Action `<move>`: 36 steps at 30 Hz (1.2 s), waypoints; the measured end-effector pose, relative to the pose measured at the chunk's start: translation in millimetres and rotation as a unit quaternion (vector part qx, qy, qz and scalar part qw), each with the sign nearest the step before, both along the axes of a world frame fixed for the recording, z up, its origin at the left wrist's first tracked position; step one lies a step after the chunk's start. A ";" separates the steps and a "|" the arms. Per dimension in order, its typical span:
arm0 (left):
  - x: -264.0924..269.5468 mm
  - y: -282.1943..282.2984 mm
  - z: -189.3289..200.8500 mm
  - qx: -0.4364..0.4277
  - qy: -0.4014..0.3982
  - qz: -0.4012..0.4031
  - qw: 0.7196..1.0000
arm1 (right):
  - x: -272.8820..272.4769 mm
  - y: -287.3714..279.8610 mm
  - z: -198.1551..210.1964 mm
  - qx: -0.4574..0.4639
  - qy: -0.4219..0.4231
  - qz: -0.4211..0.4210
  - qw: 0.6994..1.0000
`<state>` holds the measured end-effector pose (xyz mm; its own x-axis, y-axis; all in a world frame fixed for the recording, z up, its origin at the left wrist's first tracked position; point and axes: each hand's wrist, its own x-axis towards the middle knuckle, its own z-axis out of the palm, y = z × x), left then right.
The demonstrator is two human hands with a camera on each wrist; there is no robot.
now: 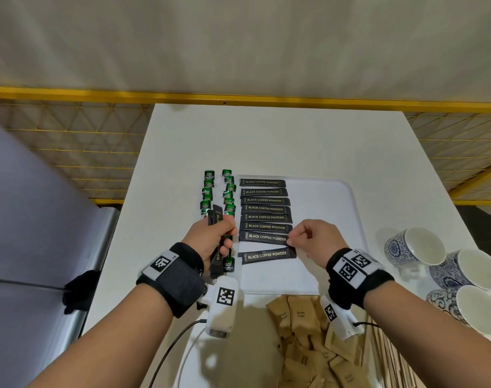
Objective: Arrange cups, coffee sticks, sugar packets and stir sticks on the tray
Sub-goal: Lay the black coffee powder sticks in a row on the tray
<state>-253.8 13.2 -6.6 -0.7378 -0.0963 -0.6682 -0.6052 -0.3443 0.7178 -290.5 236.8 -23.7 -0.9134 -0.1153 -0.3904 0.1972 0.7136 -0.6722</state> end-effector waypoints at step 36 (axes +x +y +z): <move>1.3 9.7 -6.0 0.100 0.012 0.051 0.994 | 10.7 -42.8 5.5 -0.135 -0.047 0.063 0.988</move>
